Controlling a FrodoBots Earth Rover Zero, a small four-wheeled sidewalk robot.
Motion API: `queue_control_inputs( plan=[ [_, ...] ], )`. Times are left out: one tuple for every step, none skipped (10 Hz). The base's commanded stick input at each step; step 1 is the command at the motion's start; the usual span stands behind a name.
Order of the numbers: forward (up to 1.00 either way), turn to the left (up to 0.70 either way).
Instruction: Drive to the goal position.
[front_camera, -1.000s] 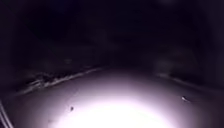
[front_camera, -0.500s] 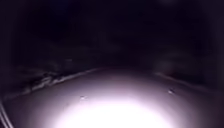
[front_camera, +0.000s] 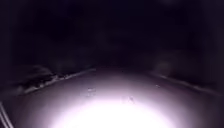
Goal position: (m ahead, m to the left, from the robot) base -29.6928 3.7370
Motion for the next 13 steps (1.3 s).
queue_control_inputs(
  plan=[
    [-1.00,0.00],
    [-1.00,0.00],
    [-1.00,0.00],
    [-1.00,0.00],
    [-1.00,0.00],
    [-1.00,0.00],
    [-1.00,0.00],
    [-1.00,0.00],
    [-1.00,0.00],
    [-1.00,0.00],
    [-1.00,0.00],
    [-1.00,0.00],
    [-1.00,0.00]
  ],
)
